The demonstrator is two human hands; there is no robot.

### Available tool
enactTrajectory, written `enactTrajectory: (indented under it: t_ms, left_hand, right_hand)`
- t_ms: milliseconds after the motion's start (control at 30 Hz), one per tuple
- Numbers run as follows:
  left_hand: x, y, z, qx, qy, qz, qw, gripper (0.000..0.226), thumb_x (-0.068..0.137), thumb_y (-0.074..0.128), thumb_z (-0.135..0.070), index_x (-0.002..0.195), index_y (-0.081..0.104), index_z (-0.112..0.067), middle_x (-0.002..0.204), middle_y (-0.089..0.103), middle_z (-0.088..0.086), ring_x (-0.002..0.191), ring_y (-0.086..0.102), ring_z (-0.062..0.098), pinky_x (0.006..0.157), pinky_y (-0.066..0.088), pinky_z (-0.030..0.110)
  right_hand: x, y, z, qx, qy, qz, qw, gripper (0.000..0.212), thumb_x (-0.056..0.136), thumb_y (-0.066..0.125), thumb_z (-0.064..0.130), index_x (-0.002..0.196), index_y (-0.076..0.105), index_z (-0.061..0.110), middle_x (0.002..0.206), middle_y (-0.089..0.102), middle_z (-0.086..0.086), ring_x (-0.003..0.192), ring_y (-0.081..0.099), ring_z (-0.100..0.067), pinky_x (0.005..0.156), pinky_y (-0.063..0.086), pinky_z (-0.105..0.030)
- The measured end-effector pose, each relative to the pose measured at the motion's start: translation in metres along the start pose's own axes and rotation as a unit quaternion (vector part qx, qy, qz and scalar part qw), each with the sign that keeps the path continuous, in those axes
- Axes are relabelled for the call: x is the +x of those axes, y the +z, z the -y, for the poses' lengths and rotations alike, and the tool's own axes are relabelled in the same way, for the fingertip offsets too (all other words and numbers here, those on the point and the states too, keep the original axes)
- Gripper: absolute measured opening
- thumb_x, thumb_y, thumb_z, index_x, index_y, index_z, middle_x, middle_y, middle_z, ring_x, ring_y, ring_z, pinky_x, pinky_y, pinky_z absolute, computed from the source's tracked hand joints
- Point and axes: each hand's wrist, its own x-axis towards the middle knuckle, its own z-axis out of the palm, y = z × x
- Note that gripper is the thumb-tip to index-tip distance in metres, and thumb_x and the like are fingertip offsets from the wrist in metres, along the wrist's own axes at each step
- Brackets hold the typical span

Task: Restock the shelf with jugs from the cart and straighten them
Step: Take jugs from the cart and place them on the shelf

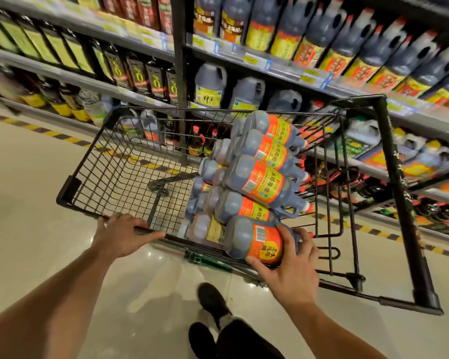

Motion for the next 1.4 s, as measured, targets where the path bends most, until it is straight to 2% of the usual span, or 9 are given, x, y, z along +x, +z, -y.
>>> enactTrajectory:
  t_ms: [400, 567, 800, 900, 1033, 1133, 1200, 1300, 1400]
  left_hand:
    - [0.033, -0.054, 0.093, -0.019, -0.058, 0.025, 0.998, 0.112, 0.041, 0.024, -0.107, 0.123, 0.060, -0.040, 0.146, 0.045, -0.005, 0.146, 0.019, 0.019, 0.117, 0.007, 0.057]
    - [0.047, -0.074, 0.128, 0.000, -0.047, 0.033, 0.998, 0.107, 0.052, 0.025, -0.103, 0.129, 0.059, -0.037, 0.150, 0.043, -0.005, 0.147, 0.017, 0.023, 0.118, 0.006, 0.056]
    - [0.068, -0.097, 0.170, 0.018, -0.020, 0.052, 0.998, 0.101, 0.050, 0.026, -0.106, 0.119, 0.064, -0.043, 0.137, 0.055, -0.007, 0.135, 0.038, 0.025, 0.115, 0.017, 0.056]
    - [0.075, -0.104, 0.180, 0.024, -0.013, 0.060, 0.998, 0.102, 0.046, 0.024, -0.107, 0.114, 0.066, -0.043, 0.132, 0.058, -0.008, 0.130, 0.045, 0.025, 0.113, 0.021, 0.056]
    - [0.080, -0.109, 0.190, 0.038, 0.005, 0.078, 0.996, 0.109, 0.049, 0.020, -0.107, 0.123, 0.062, -0.040, 0.135, 0.055, -0.005, 0.128, 0.048, 0.026, 0.111, 0.027, 0.057]
    - [0.079, -0.116, 0.196, 0.035, 0.030, 0.086, 0.995, 0.105, 0.049, 0.020, -0.106, 0.117, 0.066, -0.040, 0.129, 0.061, -0.004, 0.122, 0.053, 0.025, 0.111, 0.027, 0.056]
    - [0.079, -0.125, 0.204, 0.027, 0.049, 0.117, 0.992, 0.100, 0.055, 0.024, -0.103, 0.126, 0.059, -0.043, 0.138, 0.056, -0.005, 0.130, 0.048, 0.025, 0.113, 0.026, 0.052]
    - [0.079, -0.143, 0.224, -0.030, 0.101, 0.139, 0.985, 0.092, 0.066, 0.039, -0.094, 0.139, 0.047, -0.039, 0.147, 0.048, -0.006, 0.133, 0.045, 0.021, 0.106, 0.039, 0.042]
    - [0.081, -0.172, 0.252, -0.064, 0.136, 0.116, 0.982, 0.084, 0.074, 0.048, -0.084, 0.141, 0.046, -0.035, 0.146, 0.049, -0.004, 0.128, 0.051, 0.019, 0.102, 0.045, 0.037]
  right_hand:
    - [0.016, 0.035, 0.110, -0.003, -0.012, 0.014, 1.000, 0.095, 0.059, 0.039, 0.097, 0.140, 0.026, 0.050, 0.146, 0.025, 0.000, 0.134, 0.026, -0.030, 0.065, 0.058, -0.046]
    - [0.023, 0.044, 0.155, 0.000, -0.019, 0.013, 1.000, 0.093, 0.061, 0.041, 0.096, 0.140, 0.027, 0.049, 0.145, 0.026, 0.000, 0.134, 0.027, -0.030, 0.065, 0.057, -0.045]
    - [0.028, 0.056, 0.197, -0.003, -0.017, 0.006, 1.000, 0.091, 0.061, 0.039, 0.097, 0.139, 0.027, 0.050, 0.143, 0.029, 0.002, 0.130, 0.031, -0.030, 0.061, 0.055, -0.042]
    - [0.028, 0.061, 0.208, -0.017, -0.010, -0.004, 1.000, 0.093, 0.060, 0.040, 0.096, 0.140, 0.028, 0.049, 0.144, 0.029, 0.003, 0.130, 0.030, -0.029, 0.065, 0.055, -0.044]
    - [0.029, 0.063, 0.220, -0.033, 0.000, -0.012, 0.999, 0.096, 0.060, 0.046, 0.094, 0.142, 0.031, 0.045, 0.144, 0.029, 0.001, 0.129, 0.031, -0.030, 0.068, 0.056, -0.049]
    - [0.024, 0.059, 0.231, -0.021, 0.010, -0.001, 1.000, 0.097, 0.061, 0.056, 0.085, 0.143, 0.030, 0.042, 0.145, 0.027, 0.001, 0.129, 0.032, -0.032, 0.081, 0.053, -0.052]
    - [0.021, 0.049, 0.239, -0.027, 0.022, 0.022, 0.999, 0.097, 0.061, 0.055, 0.085, 0.143, 0.026, 0.043, 0.145, 0.026, 0.003, 0.129, 0.033, -0.030, 0.090, 0.049, -0.051]
    - [0.021, 0.028, 0.256, -0.046, 0.040, 0.079, 0.995, 0.104, 0.061, 0.050, 0.087, 0.147, 0.025, 0.035, 0.150, 0.024, -0.001, 0.133, 0.034, -0.031, 0.103, 0.041, -0.049]
    - [0.019, 0.018, 0.284, -0.063, 0.069, 0.072, 0.993, 0.093, 0.071, 0.049, 0.081, 0.148, 0.023, 0.037, 0.152, 0.023, -0.002, 0.134, 0.036, -0.032, 0.101, 0.041, -0.046]
